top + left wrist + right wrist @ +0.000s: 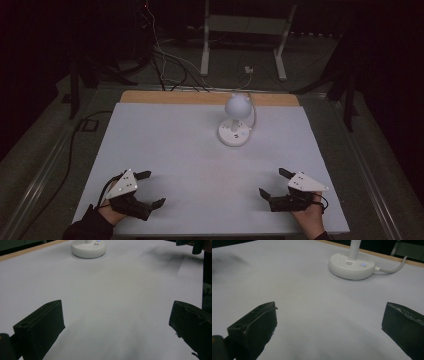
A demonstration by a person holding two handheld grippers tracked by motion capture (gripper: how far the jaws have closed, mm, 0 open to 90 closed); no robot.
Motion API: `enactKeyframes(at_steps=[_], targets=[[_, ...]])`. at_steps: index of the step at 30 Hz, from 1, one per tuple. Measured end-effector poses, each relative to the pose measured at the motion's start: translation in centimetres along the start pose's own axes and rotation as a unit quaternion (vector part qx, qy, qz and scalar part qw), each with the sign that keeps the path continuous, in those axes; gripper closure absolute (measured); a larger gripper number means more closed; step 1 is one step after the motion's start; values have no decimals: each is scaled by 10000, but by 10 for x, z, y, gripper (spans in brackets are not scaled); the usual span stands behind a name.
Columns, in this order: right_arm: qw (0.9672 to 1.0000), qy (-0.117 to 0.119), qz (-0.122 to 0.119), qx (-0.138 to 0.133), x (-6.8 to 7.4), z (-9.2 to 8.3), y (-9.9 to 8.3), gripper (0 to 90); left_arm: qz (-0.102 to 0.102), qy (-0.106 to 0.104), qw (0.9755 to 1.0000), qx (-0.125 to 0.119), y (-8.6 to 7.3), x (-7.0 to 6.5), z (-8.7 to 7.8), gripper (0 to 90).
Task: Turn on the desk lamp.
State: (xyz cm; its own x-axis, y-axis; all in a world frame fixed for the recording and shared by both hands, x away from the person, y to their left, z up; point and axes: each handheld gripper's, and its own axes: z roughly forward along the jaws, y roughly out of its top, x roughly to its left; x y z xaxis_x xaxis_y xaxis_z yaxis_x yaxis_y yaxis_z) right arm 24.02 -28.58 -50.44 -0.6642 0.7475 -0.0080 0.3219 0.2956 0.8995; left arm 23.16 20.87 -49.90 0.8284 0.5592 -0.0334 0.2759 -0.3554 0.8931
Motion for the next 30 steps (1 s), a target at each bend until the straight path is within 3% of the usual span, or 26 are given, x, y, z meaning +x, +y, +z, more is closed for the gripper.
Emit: enactKeyframes(at_steps=[4,11,18,30], targets=[[10000,24,-29,78,0,0,1,0,-119,-10,9999,-68,-1,2,-2,4],[9997,137,-150,105,4,2,2,0,-153,-18,9999,-47,-1,4,-1,4],[9998,-83,-160,93,4,1,-1,0,-196,-35,9998,-99,0,4,0,4],[9996,-149,-251,16,8,-1,1,0,-201,-37,9997,-125,0,1,-3,4]])
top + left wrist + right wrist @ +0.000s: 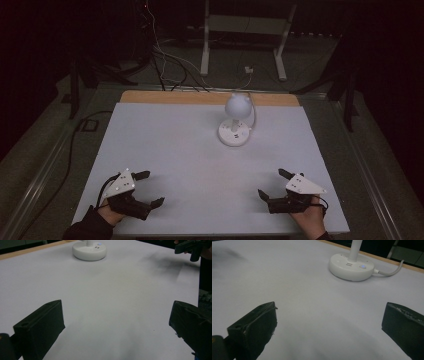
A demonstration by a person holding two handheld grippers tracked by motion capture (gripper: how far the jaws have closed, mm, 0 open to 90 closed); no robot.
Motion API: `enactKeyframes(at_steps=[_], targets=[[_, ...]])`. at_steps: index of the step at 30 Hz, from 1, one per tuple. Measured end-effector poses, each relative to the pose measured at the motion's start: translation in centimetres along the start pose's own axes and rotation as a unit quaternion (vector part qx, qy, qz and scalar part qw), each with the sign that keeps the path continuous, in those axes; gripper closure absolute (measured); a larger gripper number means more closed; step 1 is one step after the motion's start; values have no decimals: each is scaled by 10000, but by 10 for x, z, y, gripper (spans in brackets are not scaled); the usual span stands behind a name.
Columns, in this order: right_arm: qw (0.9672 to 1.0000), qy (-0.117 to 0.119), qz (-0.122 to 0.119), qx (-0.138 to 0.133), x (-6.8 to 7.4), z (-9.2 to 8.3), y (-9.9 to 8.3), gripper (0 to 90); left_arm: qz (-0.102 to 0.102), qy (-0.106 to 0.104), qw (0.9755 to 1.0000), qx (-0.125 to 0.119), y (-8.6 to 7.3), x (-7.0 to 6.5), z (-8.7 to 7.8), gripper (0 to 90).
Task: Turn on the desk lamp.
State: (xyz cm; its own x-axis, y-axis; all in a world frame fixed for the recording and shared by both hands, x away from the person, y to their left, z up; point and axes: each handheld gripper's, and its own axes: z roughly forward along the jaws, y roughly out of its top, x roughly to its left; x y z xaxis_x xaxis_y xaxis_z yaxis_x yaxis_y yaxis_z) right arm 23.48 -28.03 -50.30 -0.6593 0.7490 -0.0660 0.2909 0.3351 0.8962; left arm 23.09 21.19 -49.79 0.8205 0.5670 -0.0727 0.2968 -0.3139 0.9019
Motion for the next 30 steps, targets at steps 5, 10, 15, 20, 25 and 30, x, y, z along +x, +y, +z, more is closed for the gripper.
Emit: enactKeyframes(at_steps=[5,10,15,20,25,30], targets=[[10000,-10,22,48,1,1,2,0,42,-10,10000,1,-1,-1,-1,4],[9998,73,-5,197,4,2,5,0,40,-16,10000,-10,0,-2,-1,4],[9998,-7,111,177,7,1,10,0,43,-1,10000,-11,0,-2,0,4],[9996,-161,209,74,6,-4,15,0,18,-27,10000,-53,0,-2,-1,4],[9993,-297,211,66,5,-6,21,0,4,-34,10000,-28,0,-2,-1,4],[9989,-371,298,56,1,-9,30,0,-13,-21,10000,-27,-1,-1,0,4]])
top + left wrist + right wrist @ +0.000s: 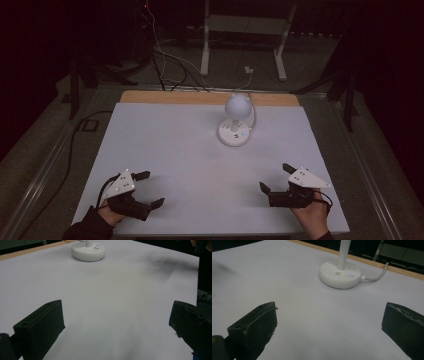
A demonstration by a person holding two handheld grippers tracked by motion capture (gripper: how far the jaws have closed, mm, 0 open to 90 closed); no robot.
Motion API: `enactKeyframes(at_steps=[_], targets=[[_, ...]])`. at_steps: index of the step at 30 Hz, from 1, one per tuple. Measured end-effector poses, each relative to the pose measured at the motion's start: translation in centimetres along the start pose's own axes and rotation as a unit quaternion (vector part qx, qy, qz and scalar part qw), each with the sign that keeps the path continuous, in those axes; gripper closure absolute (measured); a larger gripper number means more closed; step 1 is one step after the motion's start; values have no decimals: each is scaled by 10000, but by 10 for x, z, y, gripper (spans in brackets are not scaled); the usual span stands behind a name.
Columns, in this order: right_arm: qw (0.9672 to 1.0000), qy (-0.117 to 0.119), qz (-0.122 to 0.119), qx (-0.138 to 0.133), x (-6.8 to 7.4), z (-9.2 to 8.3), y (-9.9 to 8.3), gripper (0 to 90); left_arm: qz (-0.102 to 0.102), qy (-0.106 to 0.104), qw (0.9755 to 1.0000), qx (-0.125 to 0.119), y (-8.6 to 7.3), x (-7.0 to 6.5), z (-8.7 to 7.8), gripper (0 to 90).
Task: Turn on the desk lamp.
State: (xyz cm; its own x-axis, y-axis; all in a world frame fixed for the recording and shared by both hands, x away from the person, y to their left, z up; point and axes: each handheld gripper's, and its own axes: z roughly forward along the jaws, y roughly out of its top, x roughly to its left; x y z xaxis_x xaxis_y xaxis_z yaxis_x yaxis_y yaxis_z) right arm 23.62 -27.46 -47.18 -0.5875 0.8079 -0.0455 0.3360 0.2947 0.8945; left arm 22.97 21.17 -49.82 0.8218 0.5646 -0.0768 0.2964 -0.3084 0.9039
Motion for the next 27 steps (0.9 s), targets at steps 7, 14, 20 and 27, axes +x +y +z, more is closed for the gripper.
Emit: enactKeyframes(at_steps=[7,14,20,27], targets=[[10000,-28,29,15,-2,-1,14,0,0,-9,10000,3,0,0,0,4],[10000,44,38,-22,-2,2,29,7,-9,-12,10000,-3,0,0,-1,4],[9999,79,13,-79,-2,6,41,7,-2,-10,10000,4,0,0,-1,4],[9999,99,-11,-131,-2,12,52,5,-12,-17,10000,2,0,0,-1,4]])
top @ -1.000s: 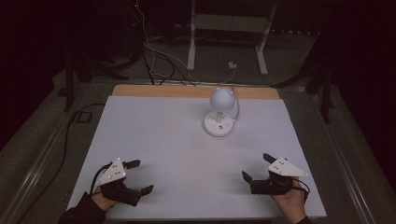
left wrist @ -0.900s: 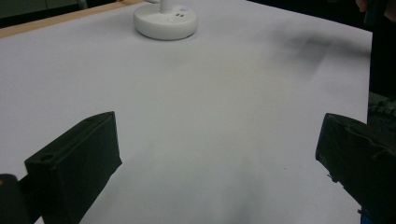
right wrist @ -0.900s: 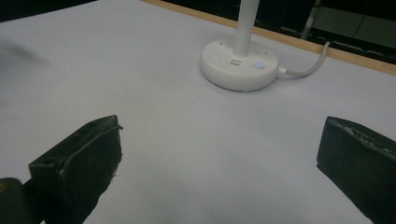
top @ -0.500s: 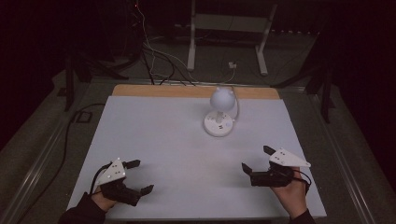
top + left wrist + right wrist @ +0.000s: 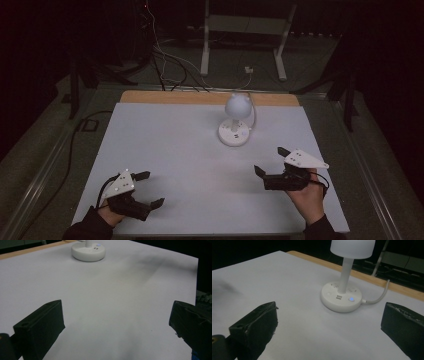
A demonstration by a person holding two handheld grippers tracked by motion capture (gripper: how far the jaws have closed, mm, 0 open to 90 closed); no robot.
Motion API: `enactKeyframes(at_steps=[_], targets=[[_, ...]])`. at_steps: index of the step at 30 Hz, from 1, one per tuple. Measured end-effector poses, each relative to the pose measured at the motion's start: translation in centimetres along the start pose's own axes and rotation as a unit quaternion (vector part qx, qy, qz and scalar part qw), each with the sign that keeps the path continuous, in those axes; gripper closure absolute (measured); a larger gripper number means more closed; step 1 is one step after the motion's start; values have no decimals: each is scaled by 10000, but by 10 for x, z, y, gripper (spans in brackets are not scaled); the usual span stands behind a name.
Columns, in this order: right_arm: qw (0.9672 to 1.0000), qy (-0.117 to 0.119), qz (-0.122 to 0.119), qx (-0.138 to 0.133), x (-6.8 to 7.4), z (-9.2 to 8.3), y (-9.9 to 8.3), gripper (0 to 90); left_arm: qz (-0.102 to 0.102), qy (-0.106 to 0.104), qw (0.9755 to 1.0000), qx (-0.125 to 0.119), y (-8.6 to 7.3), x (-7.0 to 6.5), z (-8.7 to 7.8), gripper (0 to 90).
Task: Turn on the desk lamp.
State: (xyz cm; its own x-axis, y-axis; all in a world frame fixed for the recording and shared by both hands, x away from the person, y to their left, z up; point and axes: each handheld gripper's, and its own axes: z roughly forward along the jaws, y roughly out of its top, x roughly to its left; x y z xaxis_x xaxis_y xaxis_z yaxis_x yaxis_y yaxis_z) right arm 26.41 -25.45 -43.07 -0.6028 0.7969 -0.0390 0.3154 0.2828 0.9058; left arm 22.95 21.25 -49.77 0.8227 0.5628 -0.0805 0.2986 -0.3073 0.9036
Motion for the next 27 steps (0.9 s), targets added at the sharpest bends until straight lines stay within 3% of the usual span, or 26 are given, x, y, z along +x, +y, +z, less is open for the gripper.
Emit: enactKeyframes(at_steps=[13,27], targets=[[10000,-40,-5,-8,-1,17,16,0,-13,2,10000,-25,0,0,0,4],[9994,-333,-67,-58,10,42,34,0,-36,10,10000,-23,0,1,0,4]])
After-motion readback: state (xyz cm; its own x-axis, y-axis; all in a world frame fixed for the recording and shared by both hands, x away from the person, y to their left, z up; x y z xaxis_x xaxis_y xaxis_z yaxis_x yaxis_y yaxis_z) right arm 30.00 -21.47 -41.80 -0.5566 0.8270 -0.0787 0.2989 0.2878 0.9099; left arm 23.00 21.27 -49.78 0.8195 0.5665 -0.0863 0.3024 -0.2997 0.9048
